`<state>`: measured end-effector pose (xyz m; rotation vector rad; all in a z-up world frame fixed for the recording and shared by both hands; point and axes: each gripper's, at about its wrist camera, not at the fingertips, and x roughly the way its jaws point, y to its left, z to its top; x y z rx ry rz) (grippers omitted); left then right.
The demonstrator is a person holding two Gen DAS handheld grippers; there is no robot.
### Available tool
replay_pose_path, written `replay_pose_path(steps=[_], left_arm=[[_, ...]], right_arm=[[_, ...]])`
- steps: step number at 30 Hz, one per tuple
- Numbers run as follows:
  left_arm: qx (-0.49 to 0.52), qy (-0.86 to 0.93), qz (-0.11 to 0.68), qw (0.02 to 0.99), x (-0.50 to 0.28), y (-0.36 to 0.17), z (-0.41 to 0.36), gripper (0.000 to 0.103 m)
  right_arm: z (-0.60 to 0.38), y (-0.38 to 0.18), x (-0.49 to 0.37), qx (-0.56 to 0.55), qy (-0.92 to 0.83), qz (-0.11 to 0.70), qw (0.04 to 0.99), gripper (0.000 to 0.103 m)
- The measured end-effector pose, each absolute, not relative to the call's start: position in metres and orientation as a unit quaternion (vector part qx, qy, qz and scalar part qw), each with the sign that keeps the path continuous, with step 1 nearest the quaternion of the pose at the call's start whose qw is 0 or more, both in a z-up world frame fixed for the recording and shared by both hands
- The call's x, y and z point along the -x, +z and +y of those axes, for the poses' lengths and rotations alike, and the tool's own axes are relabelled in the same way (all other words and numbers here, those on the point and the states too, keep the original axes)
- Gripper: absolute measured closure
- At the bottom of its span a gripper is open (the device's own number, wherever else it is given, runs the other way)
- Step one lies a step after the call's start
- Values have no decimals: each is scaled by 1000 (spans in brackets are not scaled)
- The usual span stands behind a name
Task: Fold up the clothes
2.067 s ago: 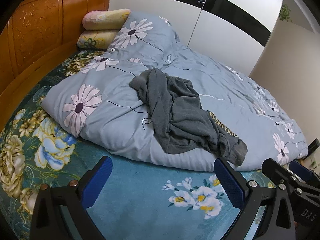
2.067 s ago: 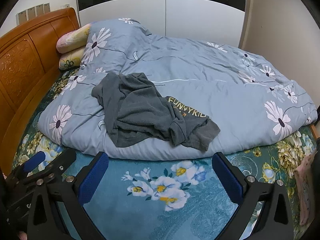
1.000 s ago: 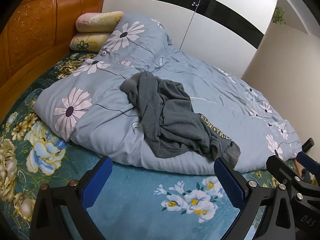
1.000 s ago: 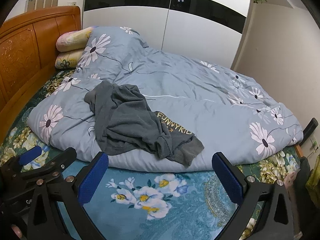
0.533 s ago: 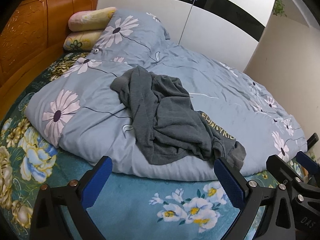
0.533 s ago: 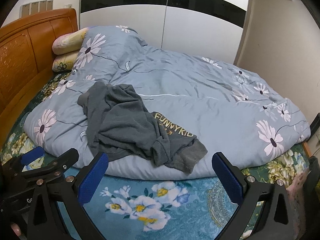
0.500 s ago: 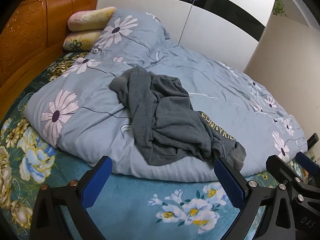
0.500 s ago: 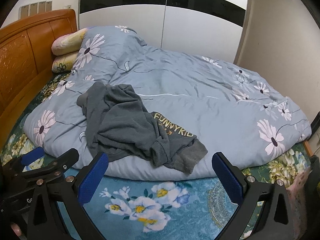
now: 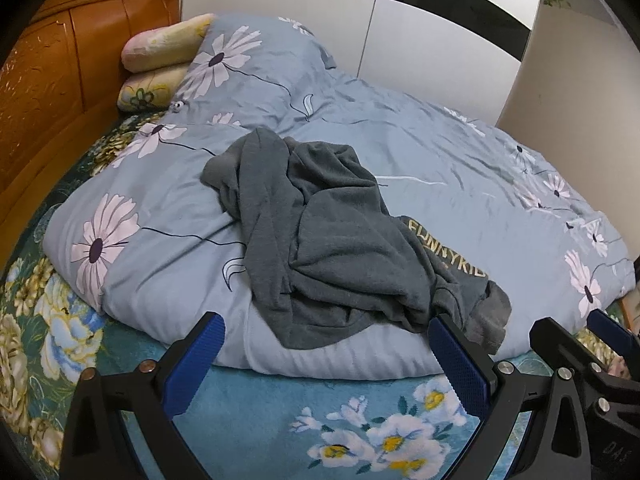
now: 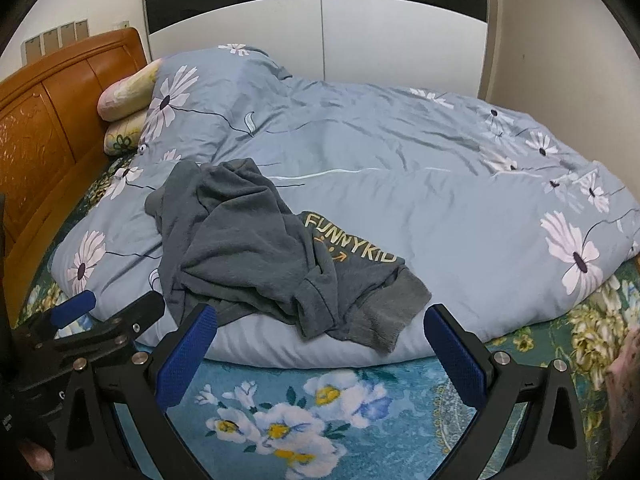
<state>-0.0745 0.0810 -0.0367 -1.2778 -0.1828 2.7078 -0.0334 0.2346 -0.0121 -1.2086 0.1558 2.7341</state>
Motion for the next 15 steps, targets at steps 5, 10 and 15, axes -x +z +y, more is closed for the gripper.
replay_pose_path(steps=[5, 10, 15], left_arm=[[432, 898, -54, 67, 81, -44, 85, 0], [455, 887, -47, 63, 102, -54, 72, 0], [454, 890, -18, 33, 163, -57, 54, 0]], right_arm=[[239, -21, 39, 408, 909, 58, 65, 0], [254, -33, 32, 414, 906, 67, 52, 0], [289, -50, 12, 429, 897, 75, 75, 0]])
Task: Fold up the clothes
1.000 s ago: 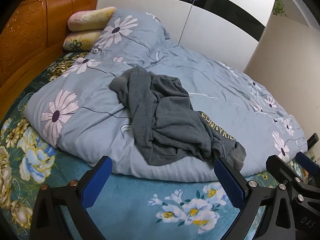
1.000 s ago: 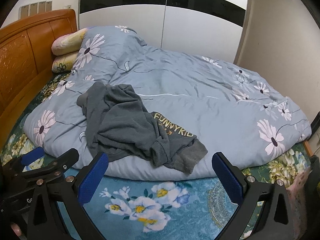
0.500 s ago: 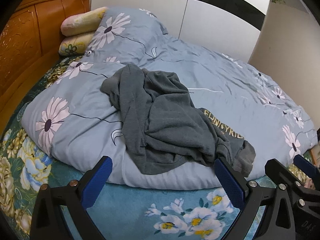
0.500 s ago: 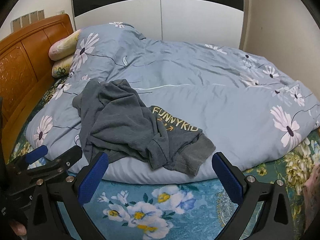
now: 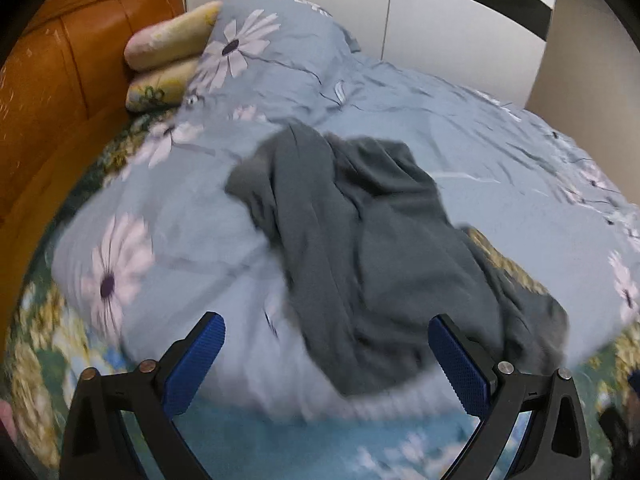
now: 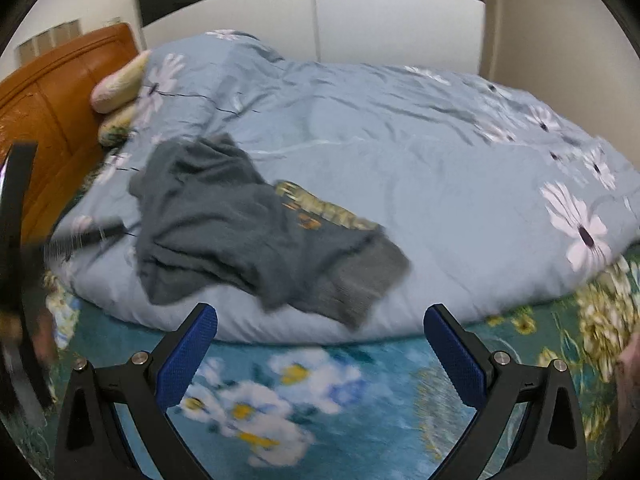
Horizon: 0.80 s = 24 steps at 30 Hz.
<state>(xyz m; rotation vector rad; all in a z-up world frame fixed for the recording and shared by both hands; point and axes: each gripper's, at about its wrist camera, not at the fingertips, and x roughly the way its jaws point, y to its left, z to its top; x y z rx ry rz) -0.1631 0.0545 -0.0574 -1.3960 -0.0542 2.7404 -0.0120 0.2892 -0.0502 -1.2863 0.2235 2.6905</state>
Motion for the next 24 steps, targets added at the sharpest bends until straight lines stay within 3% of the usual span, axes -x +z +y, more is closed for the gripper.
replay_pose_path(steps=[4, 5, 9, 10, 11, 12, 19, 24], left_arm=[[469, 883, -2, 18, 217, -69, 59, 2], [481, 876, -12, 8, 228, -76, 57, 9], [549, 827, -108, -41, 259, -119, 32, 54], [557, 820, -125, -40, 259, -125, 28, 58], [558, 816, -144, -35, 258, -128, 27, 72], [557, 814, -164, -29, 256, -129, 25, 93], [478, 858, -189, 32, 198, -57, 36, 97], [418, 880, -193, 117, 100, 11, 21, 98]], right_arm=[[318, -54, -5, 435, 889, 112, 92, 0], [321, -53, -9, 435, 888, 115, 93, 0], [334, -45, -34, 433, 889, 113, 102, 0], [338, -44, -41, 434, 888, 110, 105, 0], [341, -43, -47, 437, 886, 108, 109, 0], [344, -43, -53, 439, 885, 105, 113, 0], [350, -25, -81, 433, 886, 113, 123, 0], [339, -1, -100, 414, 896, 112, 116, 0]])
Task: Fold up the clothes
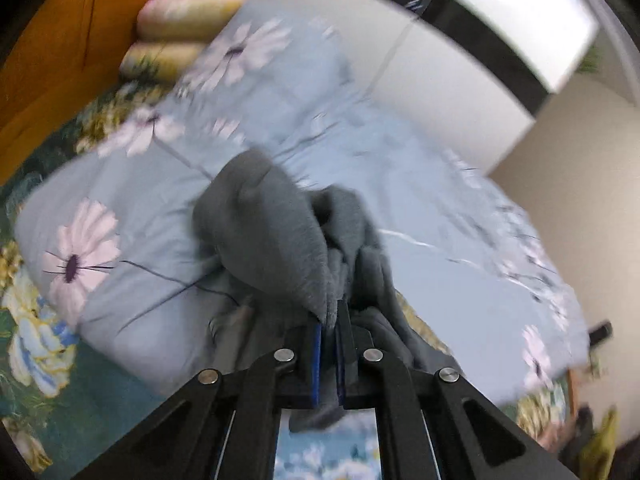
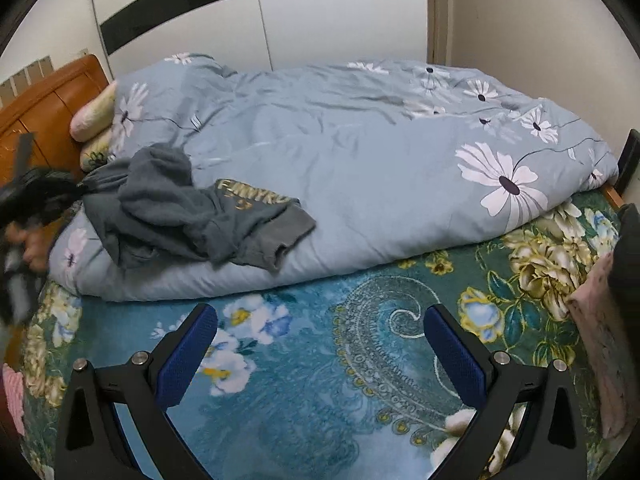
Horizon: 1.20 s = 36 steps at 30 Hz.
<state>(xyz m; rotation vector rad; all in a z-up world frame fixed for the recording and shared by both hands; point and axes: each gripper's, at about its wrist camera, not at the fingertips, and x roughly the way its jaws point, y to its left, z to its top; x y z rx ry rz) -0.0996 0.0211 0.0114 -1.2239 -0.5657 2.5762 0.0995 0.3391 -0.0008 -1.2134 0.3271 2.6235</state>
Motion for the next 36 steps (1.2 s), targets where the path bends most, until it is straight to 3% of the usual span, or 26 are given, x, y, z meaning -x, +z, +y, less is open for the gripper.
replay_pose_path(steps=[6, 10, 14, 17, 22, 24, 27, 32, 33, 35, 36], left_arm=[[403, 875, -218, 160, -40, 30, -30, 98], [468, 852, -192, 136, -108, -25, -54, 98], [536, 810, -217, 101, -145, -89, -69, 98], [547, 797, -232, 109, -159, -99, -70, 97], [552, 781, -257, 140, -162, -96, -85, 88], [555, 770, -280, 144, -165, -97, -101, 70], [550, 760, -318, 137, -175, -99, -129, 57], [539, 760, -352, 91, -183, -101, -173, 50], [538, 760, -356, 80, -183, -103, -181, 48], [538, 757, -365, 63, -182, -106, -192, 48], [538, 755, -370, 57, -182, -107, -196, 48]], right_arm=[[320, 22, -126, 400, 904, 111, 99, 0], [297, 24, -138, 412, 903, 98, 80, 0], [264, 19, -135, 433, 896, 88, 43, 0], [229, 16, -122, 455, 887, 77, 6, 0], [150, -3, -92, 499, 861, 59, -81, 5], [119, -21, -82, 526, 844, 45, -101, 6], [79, -52, -67, 566, 816, 16, -121, 21], [47, -101, -46, 620, 777, 4, -111, 35], [44, -111, -42, 632, 767, 11, -108, 42], [42, -124, -38, 651, 753, 24, -97, 68], [44, -129, -37, 659, 747, 29, -86, 94]])
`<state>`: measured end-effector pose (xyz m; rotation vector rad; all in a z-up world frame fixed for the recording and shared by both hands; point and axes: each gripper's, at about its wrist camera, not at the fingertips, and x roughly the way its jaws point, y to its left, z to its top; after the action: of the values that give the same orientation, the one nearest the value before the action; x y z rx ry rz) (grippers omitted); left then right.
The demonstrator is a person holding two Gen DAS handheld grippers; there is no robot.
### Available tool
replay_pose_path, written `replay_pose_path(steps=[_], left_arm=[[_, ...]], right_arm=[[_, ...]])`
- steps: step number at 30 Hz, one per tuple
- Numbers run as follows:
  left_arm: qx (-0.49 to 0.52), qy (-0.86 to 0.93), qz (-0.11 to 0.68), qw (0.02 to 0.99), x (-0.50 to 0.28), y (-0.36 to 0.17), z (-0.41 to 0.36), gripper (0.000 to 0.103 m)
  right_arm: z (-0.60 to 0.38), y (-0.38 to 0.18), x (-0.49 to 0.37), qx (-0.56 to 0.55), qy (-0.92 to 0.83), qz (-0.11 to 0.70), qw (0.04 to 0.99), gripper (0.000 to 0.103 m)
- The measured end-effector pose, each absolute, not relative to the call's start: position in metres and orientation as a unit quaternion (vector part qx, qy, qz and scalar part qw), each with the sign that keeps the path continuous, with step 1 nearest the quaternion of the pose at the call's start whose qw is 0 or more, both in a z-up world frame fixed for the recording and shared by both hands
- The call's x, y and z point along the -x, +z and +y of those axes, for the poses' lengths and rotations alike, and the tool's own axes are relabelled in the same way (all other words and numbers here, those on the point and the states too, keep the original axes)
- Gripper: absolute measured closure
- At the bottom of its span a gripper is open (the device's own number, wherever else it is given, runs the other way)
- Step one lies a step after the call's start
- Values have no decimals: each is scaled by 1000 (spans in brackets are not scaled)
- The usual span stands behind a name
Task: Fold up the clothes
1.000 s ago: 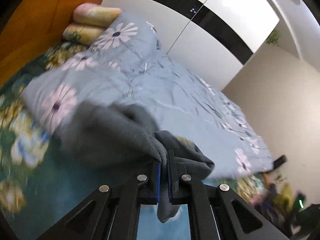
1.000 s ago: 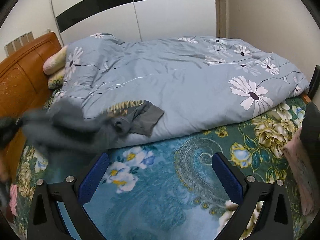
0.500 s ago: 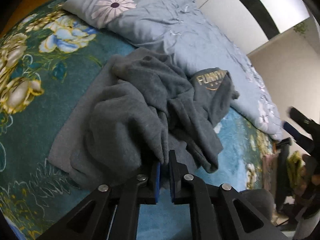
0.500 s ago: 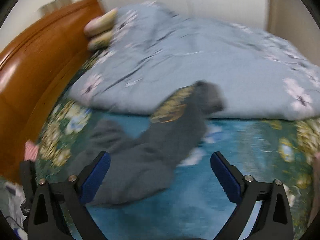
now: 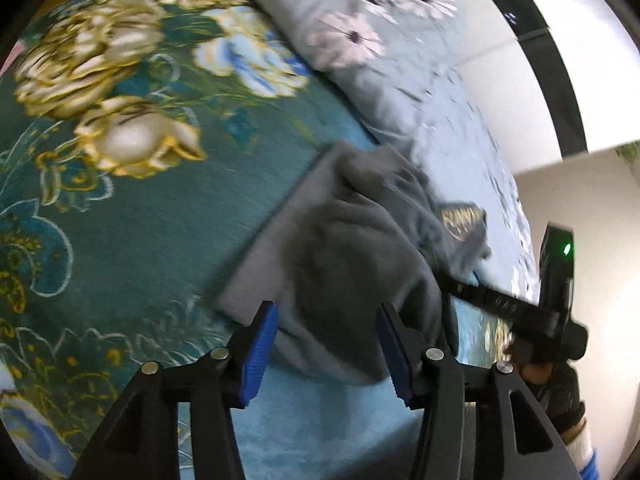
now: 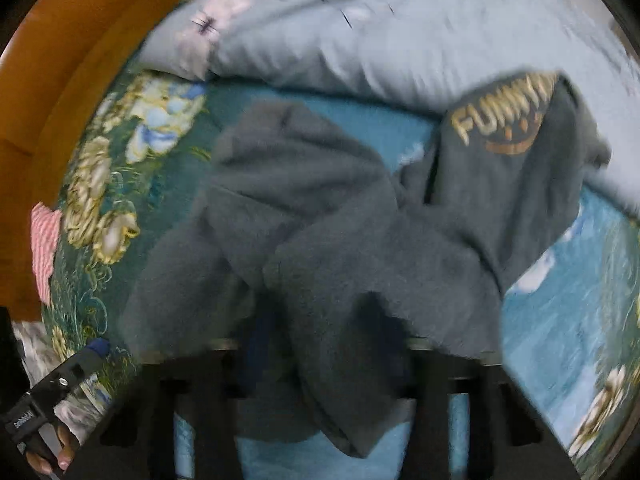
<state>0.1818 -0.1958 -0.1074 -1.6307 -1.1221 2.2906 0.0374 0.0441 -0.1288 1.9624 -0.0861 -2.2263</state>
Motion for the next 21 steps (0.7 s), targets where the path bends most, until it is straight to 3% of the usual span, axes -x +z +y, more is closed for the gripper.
replay_pose_path(steps=[4, 13, 16, 21], left_arm=[[537, 755, -374, 43, -182, -111, -205, 48], [563, 739, -367, 37, -179, -126, -197, 48], [576, 732, -364, 34, -180, -131, -191, 48], [585, 728, -355, 33, -183, -130, -184, 48]], right_arm=[[77, -110, -38, -639, -765, -66, 55, 98], [245, 24, -84, -482, -861, -154, -50, 98], [318, 36, -126, -450, -862, -204, -116, 98], [419, 10, -196, -457, -816, -273, -227, 98]])
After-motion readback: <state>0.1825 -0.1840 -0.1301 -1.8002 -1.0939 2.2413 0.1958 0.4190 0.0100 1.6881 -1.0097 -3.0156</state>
